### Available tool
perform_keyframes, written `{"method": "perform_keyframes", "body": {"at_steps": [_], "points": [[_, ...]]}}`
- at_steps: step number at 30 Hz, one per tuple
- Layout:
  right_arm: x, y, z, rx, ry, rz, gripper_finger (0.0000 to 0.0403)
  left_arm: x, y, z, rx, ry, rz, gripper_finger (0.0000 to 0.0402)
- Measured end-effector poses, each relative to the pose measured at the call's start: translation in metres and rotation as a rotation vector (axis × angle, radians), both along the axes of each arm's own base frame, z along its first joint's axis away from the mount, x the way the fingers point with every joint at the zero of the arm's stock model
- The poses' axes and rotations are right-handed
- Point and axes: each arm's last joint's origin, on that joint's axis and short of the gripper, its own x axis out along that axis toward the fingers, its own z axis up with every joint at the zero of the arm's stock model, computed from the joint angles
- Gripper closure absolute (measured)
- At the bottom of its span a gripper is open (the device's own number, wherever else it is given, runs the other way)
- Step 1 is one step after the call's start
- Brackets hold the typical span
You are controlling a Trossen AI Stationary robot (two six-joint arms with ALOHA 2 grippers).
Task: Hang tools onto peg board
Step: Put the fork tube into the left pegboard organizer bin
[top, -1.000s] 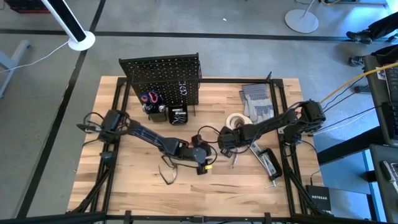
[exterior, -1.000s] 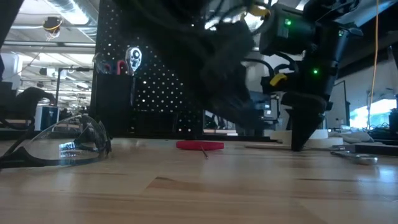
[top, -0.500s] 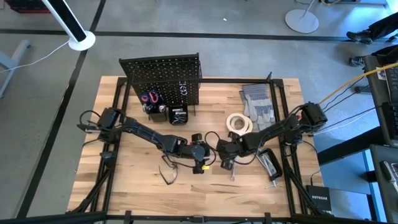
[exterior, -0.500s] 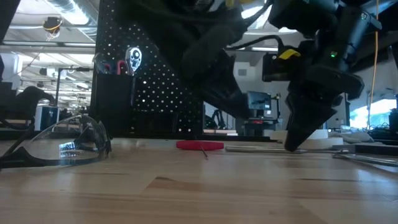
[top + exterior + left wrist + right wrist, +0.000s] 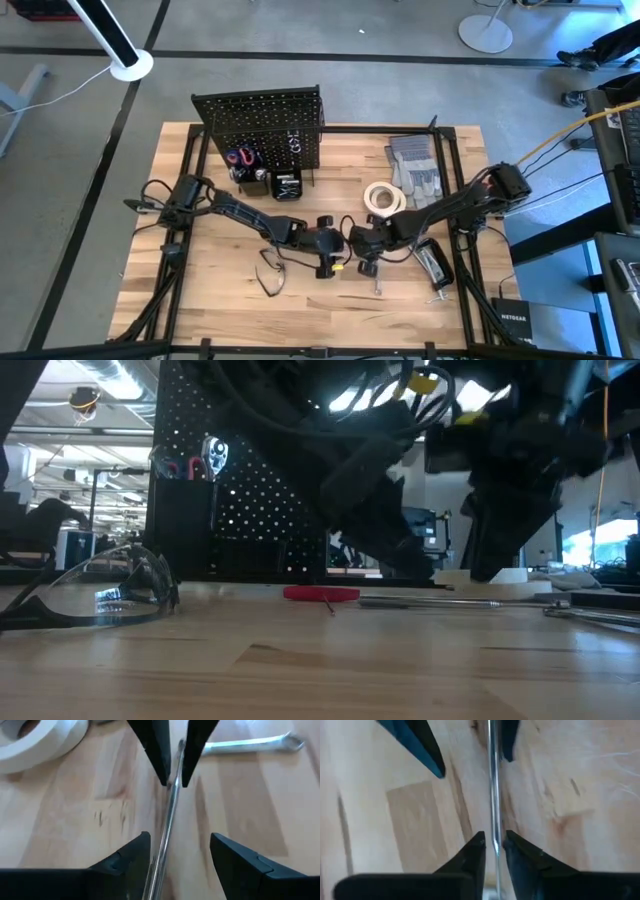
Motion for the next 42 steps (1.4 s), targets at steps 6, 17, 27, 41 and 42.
{"method": "perform_keyframes", "body": {"at_steps": [6, 17, 27, 41, 42], "points": [[-0.028, 0.013, 0.028, -0.099, -0.043, 0.057, 0.0297, 0.015, 0.006, 0.003, -0.069, -0.009, -0.057, 0.0208], [-0.093, 0.034, 0.019, -0.190, -0.114, -0.038, 0.0290, 0.048, 0.018, -0.014, -0.078, -0.006, -0.063, 0.0208], [-0.114, 0.047, 0.005, -0.204, -0.173, -0.106, 0.0290, 0.053, 0.025, -0.042, -0.080, 0.026, -0.117, 0.0286], [-0.097, 0.074, -0.016, -0.125, -0.247, -0.012, 0.0290, 0.053, 0.023, -0.042, 0.020, 0.020, -0.090, 0.0391], [-0.096, 0.075, -0.022, -0.152, -0.244, -0.014, 0.0290, 0.053, 0.023, -0.042, 0.021, 0.019, -0.089, 0.0392]]}}
